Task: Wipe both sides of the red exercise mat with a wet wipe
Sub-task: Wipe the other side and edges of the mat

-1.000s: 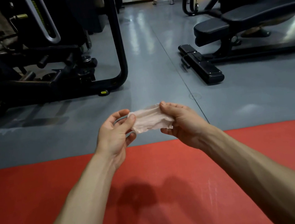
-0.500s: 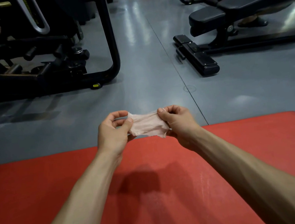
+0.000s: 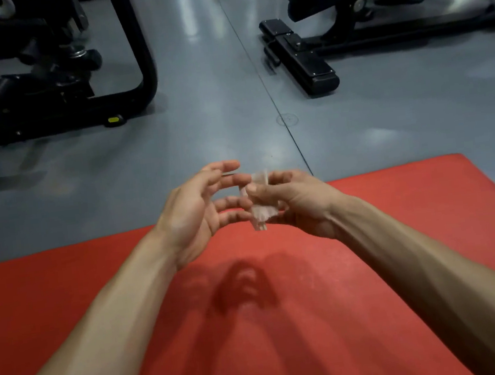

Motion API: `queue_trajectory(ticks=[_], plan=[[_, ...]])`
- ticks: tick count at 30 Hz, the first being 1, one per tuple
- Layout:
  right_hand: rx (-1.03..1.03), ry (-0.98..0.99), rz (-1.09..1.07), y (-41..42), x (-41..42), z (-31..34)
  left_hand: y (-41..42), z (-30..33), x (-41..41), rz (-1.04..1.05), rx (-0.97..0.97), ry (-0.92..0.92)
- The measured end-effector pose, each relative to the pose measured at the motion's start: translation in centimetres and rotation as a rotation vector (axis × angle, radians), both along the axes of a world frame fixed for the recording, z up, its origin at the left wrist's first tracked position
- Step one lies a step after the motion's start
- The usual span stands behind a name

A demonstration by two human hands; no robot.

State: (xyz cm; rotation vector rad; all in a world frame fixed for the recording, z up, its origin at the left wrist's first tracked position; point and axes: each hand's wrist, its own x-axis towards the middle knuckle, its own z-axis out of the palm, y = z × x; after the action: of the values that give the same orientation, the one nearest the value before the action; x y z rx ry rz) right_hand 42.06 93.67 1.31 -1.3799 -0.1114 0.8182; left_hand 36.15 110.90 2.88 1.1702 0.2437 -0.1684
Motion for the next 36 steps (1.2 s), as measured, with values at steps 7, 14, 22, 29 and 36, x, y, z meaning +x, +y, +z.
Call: queue_trajectory(ticks=[7,14,22,29,36], plan=[[-0.575,-0.186,-0.246,-11.8,2.8,-8.3,-1.4,-10.2,0.5,-0.149,0.804,0.192],[-1.325,-0.543,-0.489,-25.9,4.9,-13.0,-0.6,-15.3,-1.4,-0.360,1.408,0.115],[-0.987,-0.759,-0.018,-7.6,1.3,-17.0,-3.2,-17.2,-0.6,-0.467,1.462,0.150],[-0.803,-1.205,0.501,-9.7,-0.6,-16.4,-3.9,-18.0,0.6,-0.553,1.514,0.223],[-1.309,-0.835,-0.331,-23.5,8.7,-17.5,-4.9,-17.9,1.4,-0.669,1.541,0.345]])
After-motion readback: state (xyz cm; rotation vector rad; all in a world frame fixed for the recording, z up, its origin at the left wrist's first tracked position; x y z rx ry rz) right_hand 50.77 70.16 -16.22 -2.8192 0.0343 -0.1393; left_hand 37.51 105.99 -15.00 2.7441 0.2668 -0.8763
